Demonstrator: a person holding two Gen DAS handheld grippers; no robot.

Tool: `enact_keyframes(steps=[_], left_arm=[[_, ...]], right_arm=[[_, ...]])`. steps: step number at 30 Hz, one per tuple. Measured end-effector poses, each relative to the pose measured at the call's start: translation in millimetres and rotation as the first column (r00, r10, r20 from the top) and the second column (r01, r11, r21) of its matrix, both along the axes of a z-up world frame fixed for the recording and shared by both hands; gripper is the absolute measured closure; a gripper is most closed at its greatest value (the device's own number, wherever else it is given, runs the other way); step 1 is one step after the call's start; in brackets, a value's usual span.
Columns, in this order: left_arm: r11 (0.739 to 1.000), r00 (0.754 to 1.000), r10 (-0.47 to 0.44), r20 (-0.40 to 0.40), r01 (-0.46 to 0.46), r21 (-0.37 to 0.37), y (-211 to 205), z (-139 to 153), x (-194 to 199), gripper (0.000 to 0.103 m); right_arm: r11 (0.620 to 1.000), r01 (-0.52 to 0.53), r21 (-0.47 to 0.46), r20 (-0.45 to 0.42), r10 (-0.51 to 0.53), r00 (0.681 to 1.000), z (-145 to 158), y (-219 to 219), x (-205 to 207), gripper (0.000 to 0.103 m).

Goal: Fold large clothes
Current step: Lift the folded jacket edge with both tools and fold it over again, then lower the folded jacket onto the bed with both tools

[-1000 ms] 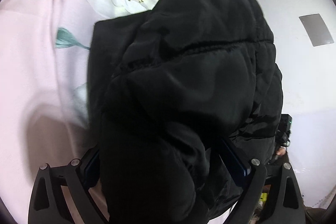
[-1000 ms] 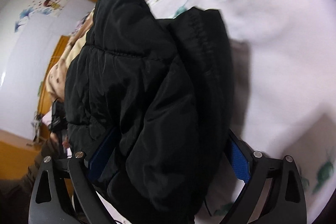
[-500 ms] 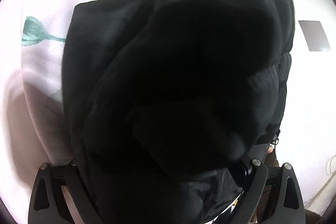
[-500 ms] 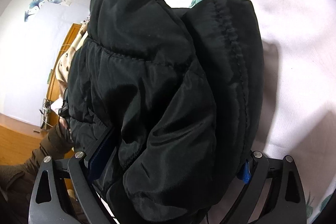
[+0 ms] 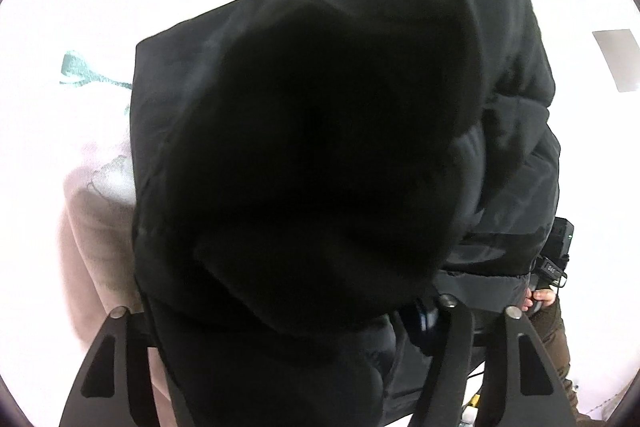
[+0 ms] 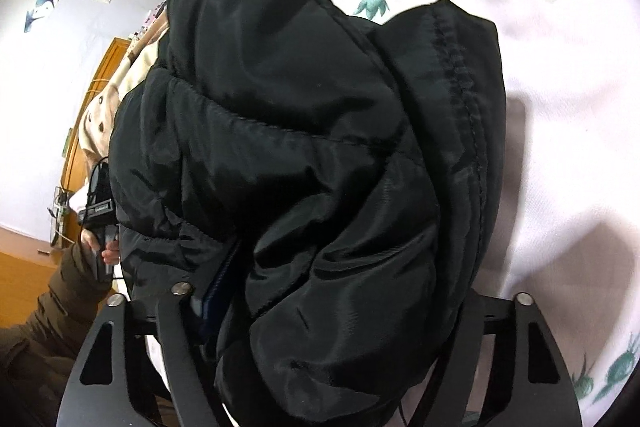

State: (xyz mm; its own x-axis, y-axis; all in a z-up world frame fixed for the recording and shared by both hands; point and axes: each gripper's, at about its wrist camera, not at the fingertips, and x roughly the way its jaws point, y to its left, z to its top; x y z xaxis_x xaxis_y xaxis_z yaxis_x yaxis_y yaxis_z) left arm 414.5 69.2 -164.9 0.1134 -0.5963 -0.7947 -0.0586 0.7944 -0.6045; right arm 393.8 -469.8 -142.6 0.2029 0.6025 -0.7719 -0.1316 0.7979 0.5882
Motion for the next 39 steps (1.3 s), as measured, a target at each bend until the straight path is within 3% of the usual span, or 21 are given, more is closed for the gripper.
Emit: enact_keyframes(steps=[8,18,27,39], left_arm=[[0.995,0.999,0.004,0.05,-0.009,0.102,-19.7,22.8,-4.1,0.05],[0.977,0.995,0.03,0.091,-0.048,0.209,-66.4,58.8,-9.4,0.06],[0.98,0.988,0.066,0.141,-0.091,0.176,-70.5,94.3,-25.9,0.068],[0.972,0.97,0.125,0.21,-0.162,0.17,-20.0,149.1,-44.6,0.068]], right_arm=[[0.993,0.025,-0.111,0.055,-0.019,0.998,16.5,37.2,-12.8,0.053],[0.939,0.067,-0.338,0.152,-0.016,0.988,38.7,93.5,-27.8,0.064],[0.93,0.134,-0.343,0.236,-0.053,0.97,73.9,125.3,-49.2,0.072],[0.956,0.101,-0.277,0.305,-0.012,0.952,105.0,169.4,-46.1,0.072]])
